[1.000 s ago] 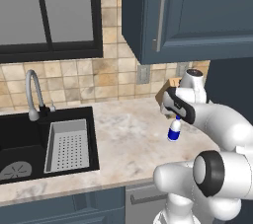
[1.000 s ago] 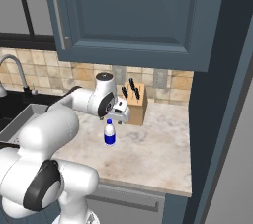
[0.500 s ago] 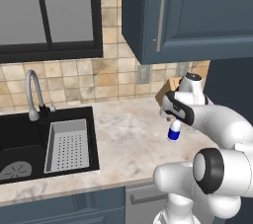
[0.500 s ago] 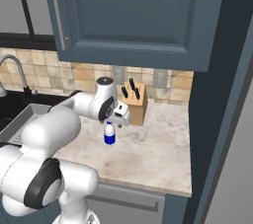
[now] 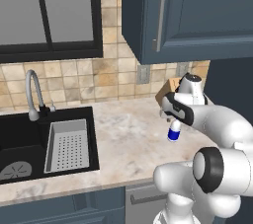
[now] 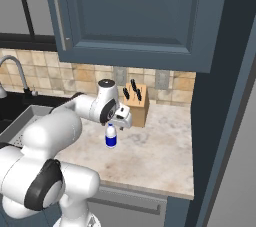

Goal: Place the drinks on the dining counter in a tight cluster.

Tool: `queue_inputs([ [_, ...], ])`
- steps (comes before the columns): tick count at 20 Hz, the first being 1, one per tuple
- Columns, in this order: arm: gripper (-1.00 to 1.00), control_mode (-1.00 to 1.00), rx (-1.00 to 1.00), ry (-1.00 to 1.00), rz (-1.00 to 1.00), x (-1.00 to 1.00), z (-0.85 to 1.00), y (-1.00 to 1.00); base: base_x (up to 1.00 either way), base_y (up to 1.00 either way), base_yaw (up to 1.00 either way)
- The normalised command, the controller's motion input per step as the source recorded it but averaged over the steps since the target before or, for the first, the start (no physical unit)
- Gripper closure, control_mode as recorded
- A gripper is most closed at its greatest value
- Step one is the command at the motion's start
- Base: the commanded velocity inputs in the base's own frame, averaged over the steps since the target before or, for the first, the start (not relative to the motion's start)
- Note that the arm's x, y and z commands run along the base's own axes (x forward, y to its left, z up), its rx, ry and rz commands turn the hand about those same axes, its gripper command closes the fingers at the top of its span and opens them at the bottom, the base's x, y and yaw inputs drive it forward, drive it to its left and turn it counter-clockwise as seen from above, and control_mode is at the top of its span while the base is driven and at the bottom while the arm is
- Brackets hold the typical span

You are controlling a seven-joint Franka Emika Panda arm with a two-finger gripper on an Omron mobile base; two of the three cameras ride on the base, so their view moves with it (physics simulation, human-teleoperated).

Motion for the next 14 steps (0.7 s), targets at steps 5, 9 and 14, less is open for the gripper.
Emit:
queue_inputs([
  [5,-1.0,-1.0,0.0,0.01,0.0,0.0,-0.03,0.0,0.0,0.0,0.0],
  [9,-1.0,-1.0,0.0,0.0,0.0,-0.01,-0.03,0.0,0.0,0.0,0.0],
  [14,-1.0,-1.0,0.0,0.0,0.0,0.0,-0.01,0.0,0.0,0.0,0.0],
])
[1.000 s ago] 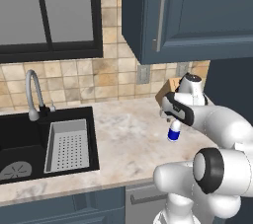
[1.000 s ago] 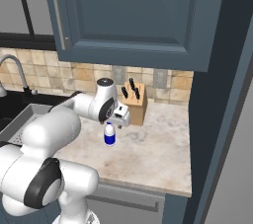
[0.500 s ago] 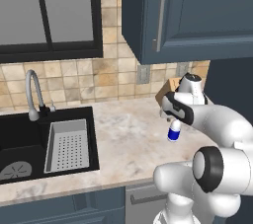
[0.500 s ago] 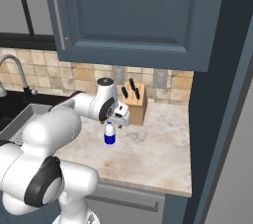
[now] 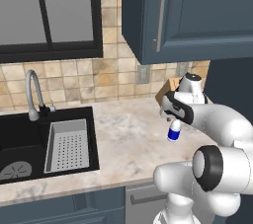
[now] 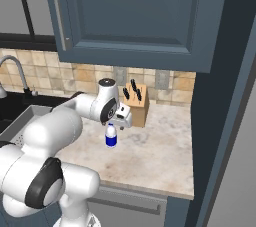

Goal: Place the drinks on the dining counter in a tight cluster.

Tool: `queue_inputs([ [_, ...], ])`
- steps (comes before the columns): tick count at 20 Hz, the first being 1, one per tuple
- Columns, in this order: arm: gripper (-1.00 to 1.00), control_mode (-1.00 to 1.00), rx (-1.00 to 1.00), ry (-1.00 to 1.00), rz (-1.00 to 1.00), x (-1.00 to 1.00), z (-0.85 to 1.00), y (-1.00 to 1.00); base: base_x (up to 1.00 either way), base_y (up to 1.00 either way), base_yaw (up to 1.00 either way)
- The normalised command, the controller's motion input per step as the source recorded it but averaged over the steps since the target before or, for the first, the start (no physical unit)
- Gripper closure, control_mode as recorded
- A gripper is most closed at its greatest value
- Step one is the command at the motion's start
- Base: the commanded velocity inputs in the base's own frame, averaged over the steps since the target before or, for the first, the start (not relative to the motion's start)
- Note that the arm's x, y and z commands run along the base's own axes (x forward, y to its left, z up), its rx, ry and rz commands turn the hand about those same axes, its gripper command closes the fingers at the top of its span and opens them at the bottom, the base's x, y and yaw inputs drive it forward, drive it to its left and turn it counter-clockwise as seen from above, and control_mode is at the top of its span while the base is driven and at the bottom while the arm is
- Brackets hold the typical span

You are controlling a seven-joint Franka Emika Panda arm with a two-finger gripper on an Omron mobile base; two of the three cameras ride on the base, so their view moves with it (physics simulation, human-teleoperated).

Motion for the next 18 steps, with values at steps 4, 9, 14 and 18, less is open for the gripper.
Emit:
queue_inputs([
  [4,1.0,-1.0,0.0,0.01,0.0,0.0,-0.04,0.0,0.0,0.0,0.0],
  [9,1.0,-1.0,0.0,0.0,0.0,0.0,-0.01,0.0,0.0,0.0,0.0],
  [14,1.0,-1.0,0.0,0.0,0.0,0.0,0.0,0.0,0.0,0.0,0.0],
  [18,1.0,-1.0,0.0,0.0,0.0,0.0,0.0,0.0,0.0,0.0,0.0],
])
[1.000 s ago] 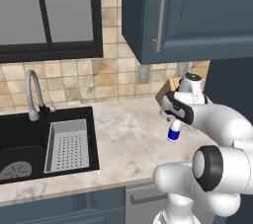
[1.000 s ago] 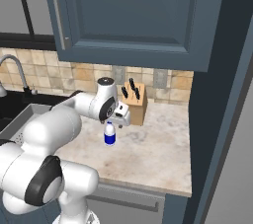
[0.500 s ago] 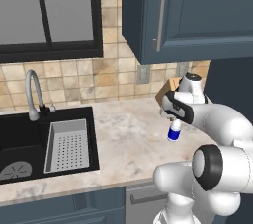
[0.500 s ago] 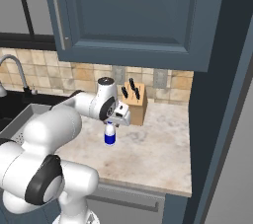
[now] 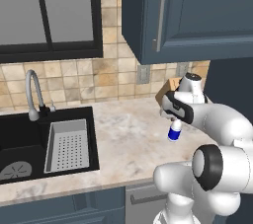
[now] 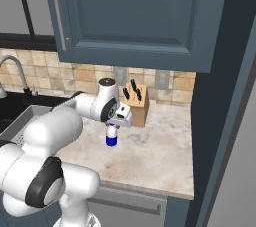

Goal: Place the drinks on the dining counter in a tight cluster.

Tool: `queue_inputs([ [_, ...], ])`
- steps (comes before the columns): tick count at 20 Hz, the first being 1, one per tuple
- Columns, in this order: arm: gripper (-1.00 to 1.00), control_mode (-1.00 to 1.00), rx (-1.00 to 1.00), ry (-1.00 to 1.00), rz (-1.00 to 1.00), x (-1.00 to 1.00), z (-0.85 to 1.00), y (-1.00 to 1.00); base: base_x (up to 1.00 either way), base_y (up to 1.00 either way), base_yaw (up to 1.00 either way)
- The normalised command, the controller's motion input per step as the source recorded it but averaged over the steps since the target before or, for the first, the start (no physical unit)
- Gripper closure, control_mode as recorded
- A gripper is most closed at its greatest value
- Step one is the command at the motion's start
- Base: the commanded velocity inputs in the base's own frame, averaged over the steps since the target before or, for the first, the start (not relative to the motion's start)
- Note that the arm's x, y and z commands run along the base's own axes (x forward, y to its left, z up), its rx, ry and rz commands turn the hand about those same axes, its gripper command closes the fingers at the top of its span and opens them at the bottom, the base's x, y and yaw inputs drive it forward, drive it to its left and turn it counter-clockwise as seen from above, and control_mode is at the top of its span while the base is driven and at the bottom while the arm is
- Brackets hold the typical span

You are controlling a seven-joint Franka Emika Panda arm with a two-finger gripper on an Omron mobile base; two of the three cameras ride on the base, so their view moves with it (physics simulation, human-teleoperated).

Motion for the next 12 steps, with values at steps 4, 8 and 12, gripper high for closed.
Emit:
queue_inputs([
  [4,1.0,-1.0,0.0,-0.03,0.0,-0.18,0.0,0.0,0.0,0.0,0.0],
  [8,1.0,-1.0,0.0,-0.16,0.02,-0.81,0.22,0.0,0.0,0.0,0.0],
  [12,1.0,-1.0,0.0,-0.14,0.03,-0.78,0.35,0.0,0.0,0.0,0.0],
])
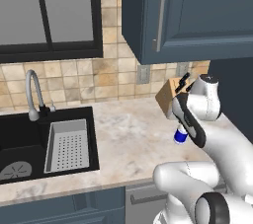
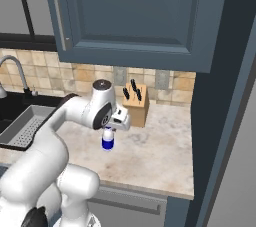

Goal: Place the drinks on the dining counter in a tight cluster.

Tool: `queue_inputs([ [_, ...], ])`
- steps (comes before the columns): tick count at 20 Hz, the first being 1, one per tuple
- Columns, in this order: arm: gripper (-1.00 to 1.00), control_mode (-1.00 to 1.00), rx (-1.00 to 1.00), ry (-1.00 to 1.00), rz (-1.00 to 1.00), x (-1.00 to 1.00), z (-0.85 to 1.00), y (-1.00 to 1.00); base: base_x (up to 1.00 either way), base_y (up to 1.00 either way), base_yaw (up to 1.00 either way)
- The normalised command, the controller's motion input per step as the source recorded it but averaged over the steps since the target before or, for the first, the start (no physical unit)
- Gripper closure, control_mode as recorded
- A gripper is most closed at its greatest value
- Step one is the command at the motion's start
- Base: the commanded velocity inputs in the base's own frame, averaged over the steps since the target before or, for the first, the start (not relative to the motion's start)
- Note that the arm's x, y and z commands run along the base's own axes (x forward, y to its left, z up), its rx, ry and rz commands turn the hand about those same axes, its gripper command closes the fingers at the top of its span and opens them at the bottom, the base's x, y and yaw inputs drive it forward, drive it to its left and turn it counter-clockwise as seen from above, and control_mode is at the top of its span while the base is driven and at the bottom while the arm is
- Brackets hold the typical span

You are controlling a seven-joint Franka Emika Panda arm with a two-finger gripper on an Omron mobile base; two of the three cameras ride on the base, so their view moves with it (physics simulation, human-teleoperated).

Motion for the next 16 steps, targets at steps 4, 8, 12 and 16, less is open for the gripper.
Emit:
queue_inputs([
  [4,1.0,-1.0,0.0,-0.08,0.04,-0.6,0.48,0.0,0.0,0.0,0.0],
  [8,1.0,-1.0,0.0,-0.02,0.04,-0.5,0.66,0.06,0.0,0.0,0.0],
  [12,1.0,-1.0,-0.01,0.02,0.05,-0.36,0.65,0.11,0.0,0.0,0.0],
  [16,1.0,-1.0,-0.04,0.09,0.04,-0.26,0.6,0.26,0.0,0.0,0.0],
])
